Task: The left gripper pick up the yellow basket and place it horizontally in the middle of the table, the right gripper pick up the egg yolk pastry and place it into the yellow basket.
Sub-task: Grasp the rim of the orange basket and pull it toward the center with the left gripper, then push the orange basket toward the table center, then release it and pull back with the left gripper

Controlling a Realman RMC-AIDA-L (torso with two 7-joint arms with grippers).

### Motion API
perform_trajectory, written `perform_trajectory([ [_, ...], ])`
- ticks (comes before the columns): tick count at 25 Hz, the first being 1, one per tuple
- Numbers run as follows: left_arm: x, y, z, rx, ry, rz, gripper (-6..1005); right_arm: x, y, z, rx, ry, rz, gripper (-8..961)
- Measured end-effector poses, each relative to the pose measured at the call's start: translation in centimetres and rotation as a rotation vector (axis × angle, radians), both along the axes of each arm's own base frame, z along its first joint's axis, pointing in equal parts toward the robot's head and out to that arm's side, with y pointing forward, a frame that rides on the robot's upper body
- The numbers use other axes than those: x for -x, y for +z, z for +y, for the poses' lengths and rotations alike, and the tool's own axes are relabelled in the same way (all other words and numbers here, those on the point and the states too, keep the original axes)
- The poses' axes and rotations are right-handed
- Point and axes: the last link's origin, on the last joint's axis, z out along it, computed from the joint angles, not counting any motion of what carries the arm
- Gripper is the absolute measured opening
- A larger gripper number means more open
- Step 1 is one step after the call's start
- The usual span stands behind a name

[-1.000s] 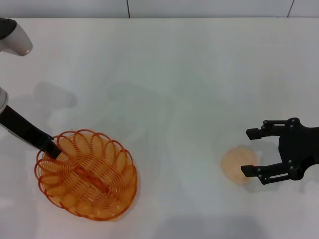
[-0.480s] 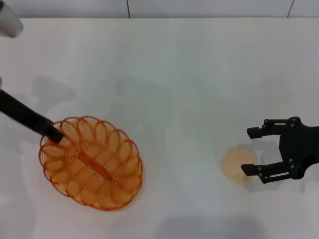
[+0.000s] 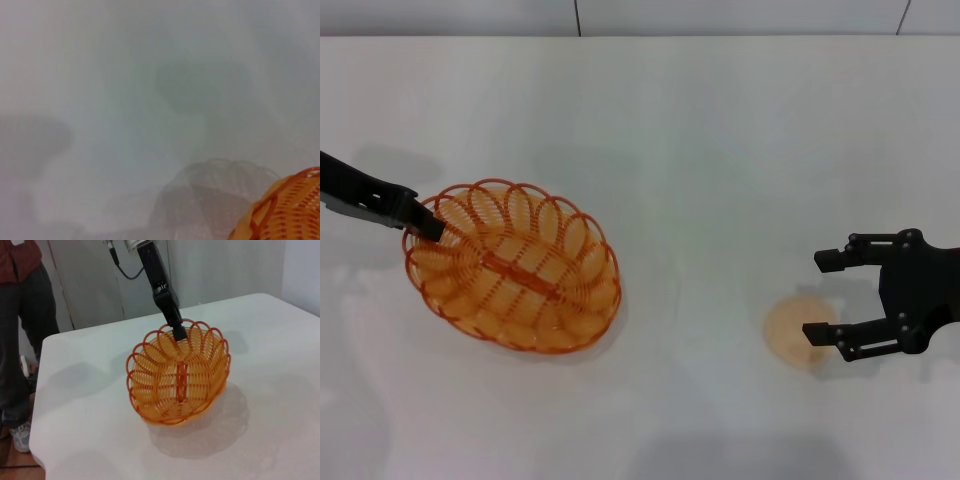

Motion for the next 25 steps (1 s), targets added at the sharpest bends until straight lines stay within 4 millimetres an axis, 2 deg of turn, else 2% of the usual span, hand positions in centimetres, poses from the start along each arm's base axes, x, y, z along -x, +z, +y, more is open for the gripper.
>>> perform_trajectory([
  [8,-0.1,-0.6,0.0,-0.072,0.159,-0.078,85,0.0,0.4,0.2,-0.007,-0.002,0.004,829],
  [15,0.8,-0.7,-0.3,-0.142,0.323,-0.126,84,0.3,0.7,0.2,-0.005,0.014,0.003,829],
  [20,1.1,-0.7,-0.1,-0.182,0.361,-0.144,83,0.4,0.9,0.1,0.001,0.018,0.007,828],
  [25,0.6,-1.8,0.4,-0.167,0.357,-0.151,83,0.5,0.9,0.0,0.013,0.022,0.009,828],
])
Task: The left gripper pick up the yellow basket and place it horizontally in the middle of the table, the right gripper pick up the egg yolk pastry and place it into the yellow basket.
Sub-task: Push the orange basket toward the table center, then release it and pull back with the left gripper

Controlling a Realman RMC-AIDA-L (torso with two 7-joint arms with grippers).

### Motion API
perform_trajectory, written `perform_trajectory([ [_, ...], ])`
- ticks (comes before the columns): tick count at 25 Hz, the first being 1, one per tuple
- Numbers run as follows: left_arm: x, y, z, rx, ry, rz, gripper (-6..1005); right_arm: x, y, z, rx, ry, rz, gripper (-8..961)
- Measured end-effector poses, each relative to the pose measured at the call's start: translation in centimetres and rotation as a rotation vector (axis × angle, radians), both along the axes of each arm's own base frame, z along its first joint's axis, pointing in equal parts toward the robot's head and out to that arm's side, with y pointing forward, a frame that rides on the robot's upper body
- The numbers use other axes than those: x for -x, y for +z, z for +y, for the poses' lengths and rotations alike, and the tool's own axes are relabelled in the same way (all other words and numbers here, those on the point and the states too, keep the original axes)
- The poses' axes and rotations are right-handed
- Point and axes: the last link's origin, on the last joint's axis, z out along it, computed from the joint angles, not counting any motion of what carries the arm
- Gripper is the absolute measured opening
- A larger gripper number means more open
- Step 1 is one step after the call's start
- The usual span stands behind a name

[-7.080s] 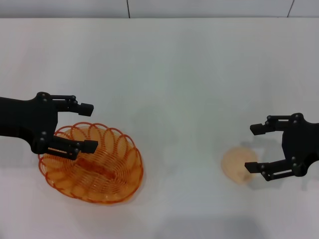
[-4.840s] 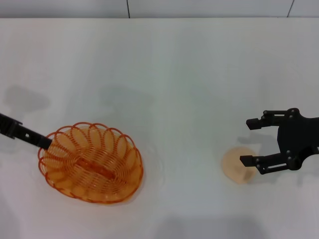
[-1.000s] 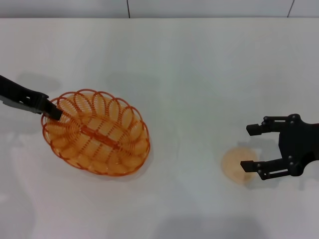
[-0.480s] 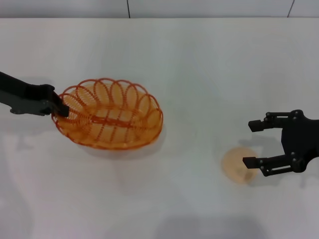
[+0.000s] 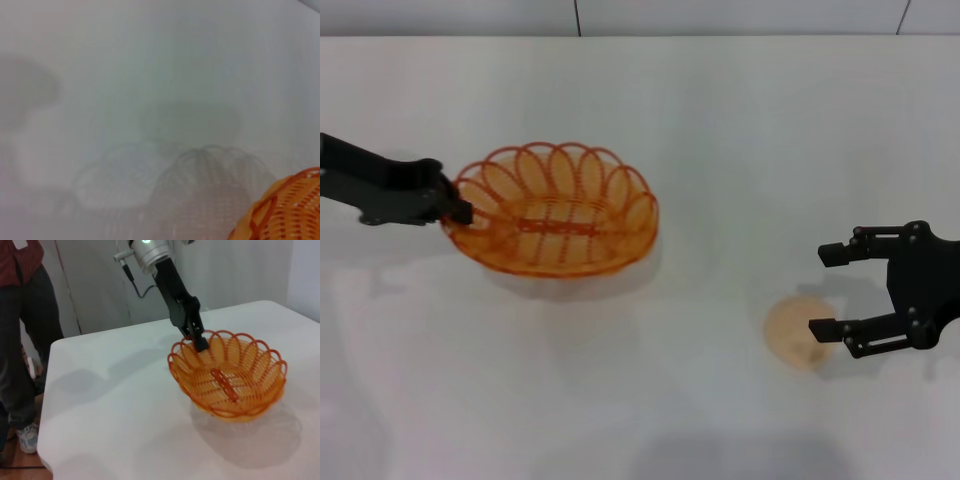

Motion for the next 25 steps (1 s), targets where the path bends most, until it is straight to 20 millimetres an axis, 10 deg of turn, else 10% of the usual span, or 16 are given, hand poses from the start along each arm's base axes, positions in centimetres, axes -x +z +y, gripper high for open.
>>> perform_trajectory([
  [25,-0.9,-5.4,0.7,0.004,0.008,-0.089,105,1.0,0.1,-0.2,0.033,0.045,-0.001,828],
])
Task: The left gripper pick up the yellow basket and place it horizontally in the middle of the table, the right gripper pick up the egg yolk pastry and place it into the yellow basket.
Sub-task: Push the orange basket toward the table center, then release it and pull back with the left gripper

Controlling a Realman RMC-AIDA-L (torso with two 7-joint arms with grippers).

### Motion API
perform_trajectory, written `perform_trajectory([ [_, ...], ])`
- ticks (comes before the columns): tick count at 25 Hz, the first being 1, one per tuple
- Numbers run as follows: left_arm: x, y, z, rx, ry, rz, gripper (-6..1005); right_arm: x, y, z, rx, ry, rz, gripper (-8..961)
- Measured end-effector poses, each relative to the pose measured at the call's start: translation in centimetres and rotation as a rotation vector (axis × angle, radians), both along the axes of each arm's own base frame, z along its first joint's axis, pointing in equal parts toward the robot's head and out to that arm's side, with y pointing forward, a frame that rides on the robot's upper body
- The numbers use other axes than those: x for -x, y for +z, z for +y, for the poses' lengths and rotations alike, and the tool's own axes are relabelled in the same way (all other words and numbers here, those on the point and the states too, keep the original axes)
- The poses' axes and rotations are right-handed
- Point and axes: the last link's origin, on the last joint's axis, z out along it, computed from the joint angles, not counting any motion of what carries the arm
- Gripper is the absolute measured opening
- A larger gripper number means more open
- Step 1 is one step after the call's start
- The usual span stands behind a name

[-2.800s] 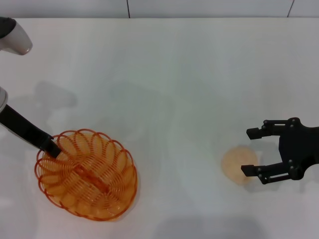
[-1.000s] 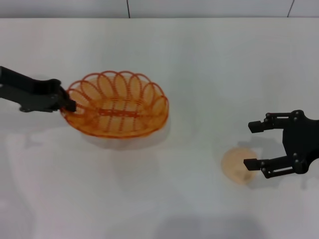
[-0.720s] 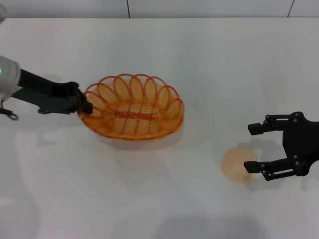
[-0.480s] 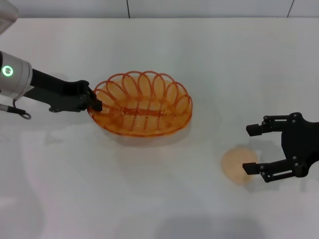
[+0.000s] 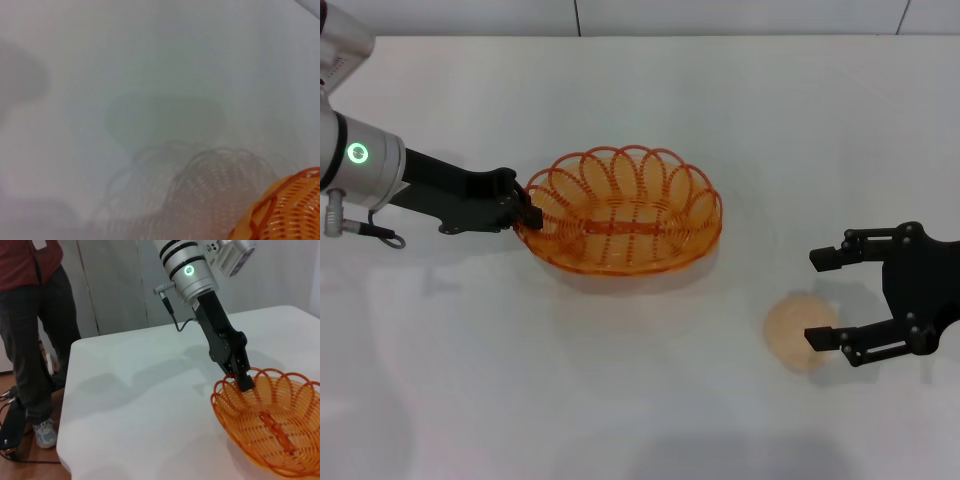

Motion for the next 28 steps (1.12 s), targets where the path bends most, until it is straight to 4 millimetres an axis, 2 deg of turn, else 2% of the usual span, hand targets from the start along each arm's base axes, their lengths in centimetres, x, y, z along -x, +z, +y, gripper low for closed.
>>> perform_trajectory([
  [8,-0.3,-0.1,0.2,0.001,0.005,-0.002,112,0.3,0.0,0.1,0.004,0.011,0.0,828],
  [17,-1.2,-1.3,0.5,0.037,0.0,-0.004,120,0.3,0.0,0.0,0.01,0.012,0.0,827],
  [28,-1.1,-1.9,0.4,0.046,0.001,0.008,130,0.3,0.0,-0.1,0.015,0.013,0.001,827],
])
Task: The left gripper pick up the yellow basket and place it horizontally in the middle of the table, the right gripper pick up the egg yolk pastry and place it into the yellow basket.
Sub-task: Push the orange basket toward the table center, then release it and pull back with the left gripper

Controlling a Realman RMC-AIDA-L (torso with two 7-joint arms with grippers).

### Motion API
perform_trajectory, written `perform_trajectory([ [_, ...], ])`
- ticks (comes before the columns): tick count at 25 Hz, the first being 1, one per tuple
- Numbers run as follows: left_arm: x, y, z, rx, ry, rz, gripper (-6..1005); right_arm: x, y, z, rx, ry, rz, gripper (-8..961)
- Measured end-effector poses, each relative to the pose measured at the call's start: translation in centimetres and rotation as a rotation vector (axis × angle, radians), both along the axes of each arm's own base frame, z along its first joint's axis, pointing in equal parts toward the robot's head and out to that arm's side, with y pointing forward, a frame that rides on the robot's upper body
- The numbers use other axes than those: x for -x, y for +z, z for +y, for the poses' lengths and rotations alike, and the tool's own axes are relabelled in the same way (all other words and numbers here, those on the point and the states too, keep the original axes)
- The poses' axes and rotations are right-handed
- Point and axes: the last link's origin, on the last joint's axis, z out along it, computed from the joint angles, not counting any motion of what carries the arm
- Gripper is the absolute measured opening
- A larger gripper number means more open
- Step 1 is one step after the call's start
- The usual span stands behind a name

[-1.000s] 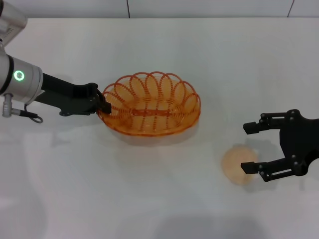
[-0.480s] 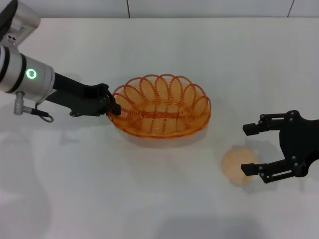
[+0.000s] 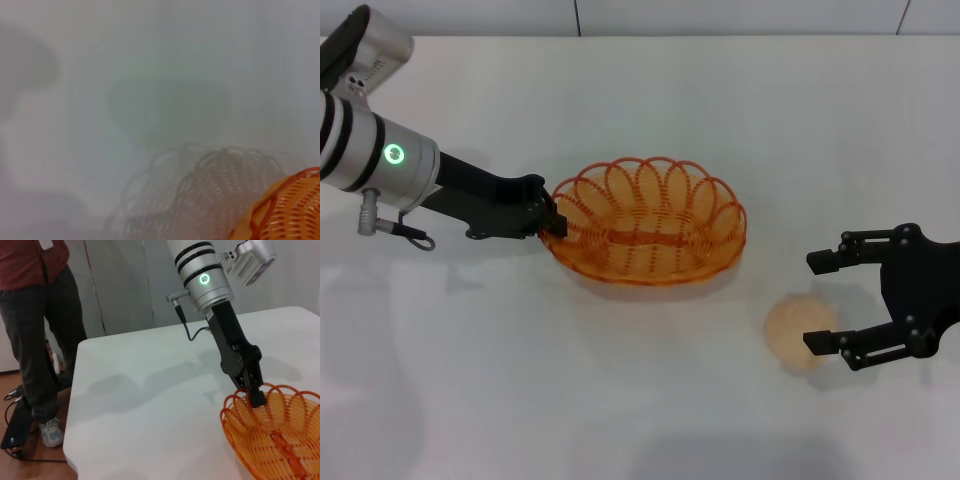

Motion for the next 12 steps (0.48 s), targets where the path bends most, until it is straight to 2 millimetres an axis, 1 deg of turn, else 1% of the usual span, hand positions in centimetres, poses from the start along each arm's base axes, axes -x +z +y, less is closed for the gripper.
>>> perform_trajectory([
  [5,-0.08,-0.08,0.0,0.0,-0.001,-0.005,134,0.01,-0.02,-0.02,0.001,0.002,0.0,827],
  [12,-0.48,-0.77,-0.01,0.006,-0.007,-0.018,141,0.01,-0.03,-0.02,0.002,0.001,0.0,827],
])
